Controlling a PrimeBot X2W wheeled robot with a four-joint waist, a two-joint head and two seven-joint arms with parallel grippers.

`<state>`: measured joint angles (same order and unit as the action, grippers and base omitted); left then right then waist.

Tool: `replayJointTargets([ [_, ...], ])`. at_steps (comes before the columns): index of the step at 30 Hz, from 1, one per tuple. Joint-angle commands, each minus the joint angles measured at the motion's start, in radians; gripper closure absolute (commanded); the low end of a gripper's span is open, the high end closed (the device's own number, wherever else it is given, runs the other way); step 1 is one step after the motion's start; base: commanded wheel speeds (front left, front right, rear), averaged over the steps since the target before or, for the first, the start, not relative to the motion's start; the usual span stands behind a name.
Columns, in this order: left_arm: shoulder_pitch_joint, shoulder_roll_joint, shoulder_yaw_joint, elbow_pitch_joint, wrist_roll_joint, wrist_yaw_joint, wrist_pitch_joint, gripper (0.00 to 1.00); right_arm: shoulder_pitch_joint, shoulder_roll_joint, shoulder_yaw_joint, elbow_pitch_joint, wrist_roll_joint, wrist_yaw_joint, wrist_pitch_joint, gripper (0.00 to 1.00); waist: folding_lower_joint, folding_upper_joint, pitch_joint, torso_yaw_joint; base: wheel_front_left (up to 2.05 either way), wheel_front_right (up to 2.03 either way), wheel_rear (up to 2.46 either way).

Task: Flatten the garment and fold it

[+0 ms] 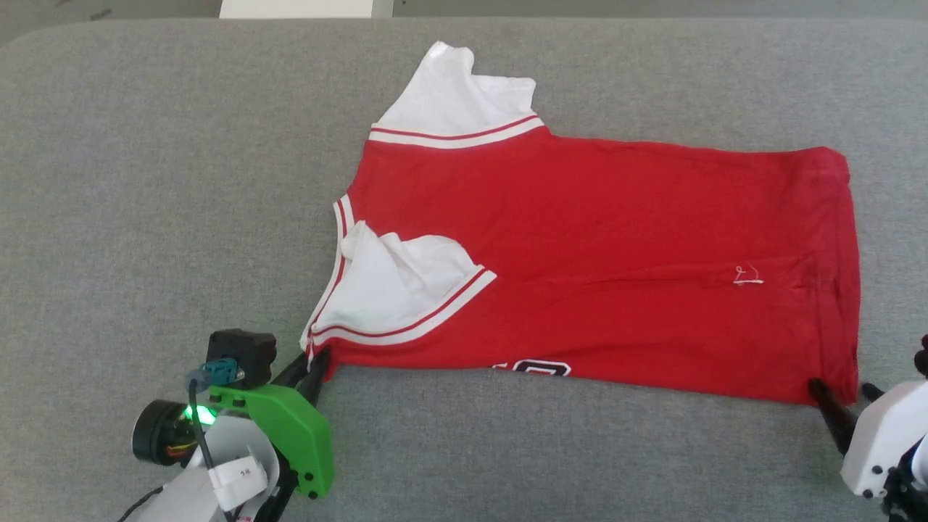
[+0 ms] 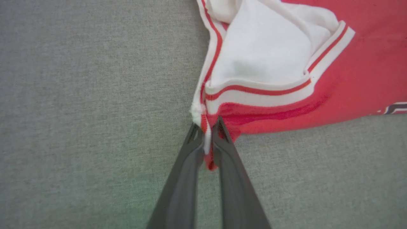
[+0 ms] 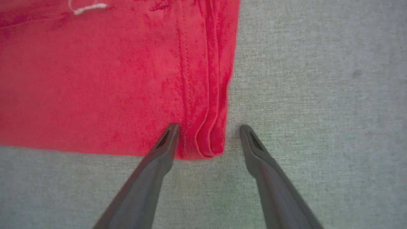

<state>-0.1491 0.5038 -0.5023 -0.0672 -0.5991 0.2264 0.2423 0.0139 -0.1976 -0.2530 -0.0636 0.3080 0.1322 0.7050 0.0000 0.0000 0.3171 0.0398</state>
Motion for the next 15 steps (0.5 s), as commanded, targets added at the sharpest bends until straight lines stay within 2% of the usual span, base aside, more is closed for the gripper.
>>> replayJointTargets([
  [1, -0.019, -0.003, -0.001, 0.001, 0.004, 0.007, 0.001, 1.0, -0.022, 0.011, 0.0, 0.009, 0.003, -0.002, 0.019, 1.0, 0.0, 0.0, 0.014, 0.007, 0.0, 0.0, 0.0],
  [7, -0.028, -0.019, 0.005, 0.013, -0.01, 0.006, -0.013, 1.0, -0.049, 0.015, -0.007, -0.019, -0.003, -0.002, 0.008, 1.0, 0.0, 0.0, -0.008, -0.002, 0.0, 0.0, 0.0],
  [15, 0.061, 0.012, 0.069, -0.072, -0.105, 0.027, 0.016, 1.0, -0.053, -0.004, -0.056, -0.114, 0.014, -0.002, 0.024, 1.0, 0.0, 0.0, -0.088, -0.018, 0.0, 0.0, 0.0],
])
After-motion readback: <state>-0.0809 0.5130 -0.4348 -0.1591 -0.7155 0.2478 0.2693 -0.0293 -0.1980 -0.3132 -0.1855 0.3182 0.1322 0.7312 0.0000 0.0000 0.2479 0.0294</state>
